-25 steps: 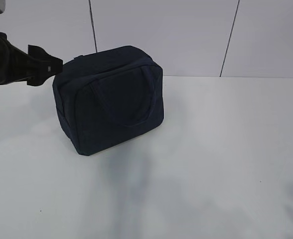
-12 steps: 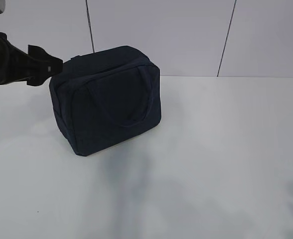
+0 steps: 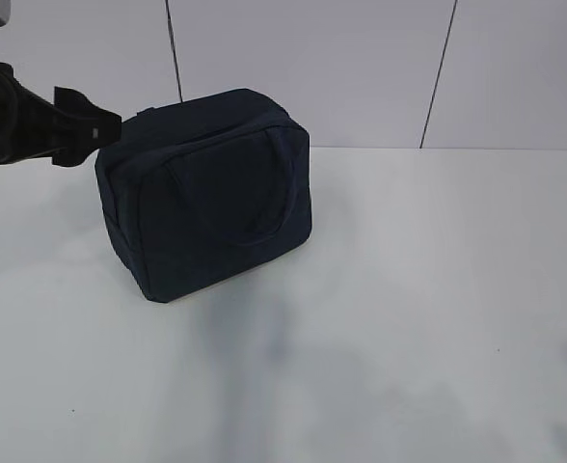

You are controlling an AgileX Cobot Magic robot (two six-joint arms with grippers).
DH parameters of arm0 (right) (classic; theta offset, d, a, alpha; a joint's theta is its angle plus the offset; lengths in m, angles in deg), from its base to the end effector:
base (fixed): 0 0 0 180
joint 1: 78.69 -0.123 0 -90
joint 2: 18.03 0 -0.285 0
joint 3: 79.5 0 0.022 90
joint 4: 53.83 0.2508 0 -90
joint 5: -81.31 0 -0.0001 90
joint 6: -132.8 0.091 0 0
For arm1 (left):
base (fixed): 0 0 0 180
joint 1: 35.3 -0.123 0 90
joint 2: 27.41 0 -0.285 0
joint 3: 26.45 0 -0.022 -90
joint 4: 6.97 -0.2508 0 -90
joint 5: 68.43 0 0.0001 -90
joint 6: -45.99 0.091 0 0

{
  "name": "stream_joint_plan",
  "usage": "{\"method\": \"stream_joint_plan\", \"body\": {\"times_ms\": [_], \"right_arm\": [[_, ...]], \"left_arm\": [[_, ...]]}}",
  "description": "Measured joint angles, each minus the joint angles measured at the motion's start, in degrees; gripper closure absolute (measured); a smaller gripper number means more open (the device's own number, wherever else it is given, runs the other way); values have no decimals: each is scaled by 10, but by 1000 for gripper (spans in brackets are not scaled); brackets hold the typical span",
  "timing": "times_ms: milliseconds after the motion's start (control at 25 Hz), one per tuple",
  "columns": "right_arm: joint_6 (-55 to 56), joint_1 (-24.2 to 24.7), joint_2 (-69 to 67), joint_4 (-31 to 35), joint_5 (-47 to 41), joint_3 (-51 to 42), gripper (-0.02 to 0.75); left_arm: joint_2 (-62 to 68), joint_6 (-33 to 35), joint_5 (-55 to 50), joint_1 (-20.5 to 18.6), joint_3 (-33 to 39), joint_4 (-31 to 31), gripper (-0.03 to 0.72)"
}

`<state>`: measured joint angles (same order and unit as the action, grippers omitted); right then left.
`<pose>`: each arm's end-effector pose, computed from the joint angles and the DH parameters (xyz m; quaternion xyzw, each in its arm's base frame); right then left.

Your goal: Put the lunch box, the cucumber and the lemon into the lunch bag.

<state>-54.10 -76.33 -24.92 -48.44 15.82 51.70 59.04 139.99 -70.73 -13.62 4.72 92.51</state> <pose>-0.0103 0.0082 0.2698 -0.0385 0.8693 0.0071 0.4927 0.2733 -0.1126 0.2691 0.1304 0.8436 -0.1387 0.5021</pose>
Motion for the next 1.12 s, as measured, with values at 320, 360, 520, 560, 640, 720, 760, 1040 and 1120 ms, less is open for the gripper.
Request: {"method": "stream_joint_plan", "body": {"times_ms": [320,360,520,560,640,720,760,1040,1120], "right_arm": [[0,5,0,0,0,0,368],[0,6,0,0,0,0,369],[0,6,0,0,0,0,368],[0,6,0,0,0,0,368],[0,6,0,0,0,0,368],[0,6,0,0,0,0,369],[0,6,0,0,0,0,369],[0,6,0,0,0,0,368],[0,6,0,0,0,0,368]], "left_arm": [[0,0,0,0,0,13,176],[0,0,0,0,0,14,176],[0,0,0,0,0,15,176],[0,0,0,0,0,15,176],[0,0,0,0,0,15,177],[0,0,0,0,0,15,182],[0,0,0,0,0,15,184],[0,0,0,0,0,18,189],[0,0,0,0,0,18,190]]}}
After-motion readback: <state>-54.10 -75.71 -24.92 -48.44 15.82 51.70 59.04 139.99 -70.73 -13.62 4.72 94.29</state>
